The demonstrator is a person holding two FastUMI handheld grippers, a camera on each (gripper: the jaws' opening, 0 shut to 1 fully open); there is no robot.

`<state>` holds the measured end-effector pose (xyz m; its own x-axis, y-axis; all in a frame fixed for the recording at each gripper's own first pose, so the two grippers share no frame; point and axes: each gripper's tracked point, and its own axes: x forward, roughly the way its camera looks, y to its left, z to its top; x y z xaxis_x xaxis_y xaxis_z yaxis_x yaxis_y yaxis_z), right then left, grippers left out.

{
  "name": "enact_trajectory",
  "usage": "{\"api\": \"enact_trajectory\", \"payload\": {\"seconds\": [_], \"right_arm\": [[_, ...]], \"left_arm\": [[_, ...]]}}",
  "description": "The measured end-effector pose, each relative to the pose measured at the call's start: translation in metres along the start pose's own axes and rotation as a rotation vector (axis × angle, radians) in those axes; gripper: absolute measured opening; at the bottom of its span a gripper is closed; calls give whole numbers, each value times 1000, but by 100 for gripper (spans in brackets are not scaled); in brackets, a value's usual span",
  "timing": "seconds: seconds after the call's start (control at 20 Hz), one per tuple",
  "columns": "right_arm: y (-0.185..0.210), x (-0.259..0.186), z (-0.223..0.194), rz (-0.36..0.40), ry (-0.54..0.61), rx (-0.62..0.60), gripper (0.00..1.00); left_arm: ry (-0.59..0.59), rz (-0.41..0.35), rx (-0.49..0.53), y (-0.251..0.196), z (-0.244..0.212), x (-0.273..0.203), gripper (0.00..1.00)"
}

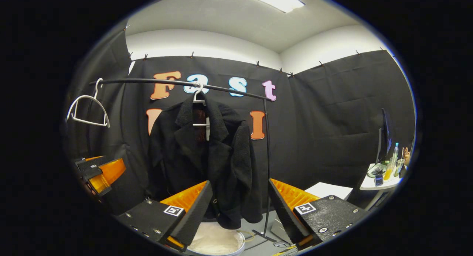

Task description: Grasp the clothes on the hanger with both hands and then place them into the laundry hamper below.

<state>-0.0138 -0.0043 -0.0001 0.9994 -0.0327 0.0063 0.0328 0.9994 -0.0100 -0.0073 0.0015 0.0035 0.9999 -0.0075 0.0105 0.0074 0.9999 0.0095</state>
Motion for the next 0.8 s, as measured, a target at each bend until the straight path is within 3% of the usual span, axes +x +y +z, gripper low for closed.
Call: {"api": "enact_trajectory", "payload": {"seconds": [0.35, 0.65, 0.8], "right_arm": [[14, 29, 12, 31, -35, 13, 93], [58, 112, 8, 96, -20, 78, 93], [77, 162, -3, 110, 5, 97, 93]], "left_arm": [[2, 3, 4, 1, 0, 4, 100], [4, 6, 6, 4, -1, 1, 96], [-4, 5, 9, 6, 3, 2, 100]]}}
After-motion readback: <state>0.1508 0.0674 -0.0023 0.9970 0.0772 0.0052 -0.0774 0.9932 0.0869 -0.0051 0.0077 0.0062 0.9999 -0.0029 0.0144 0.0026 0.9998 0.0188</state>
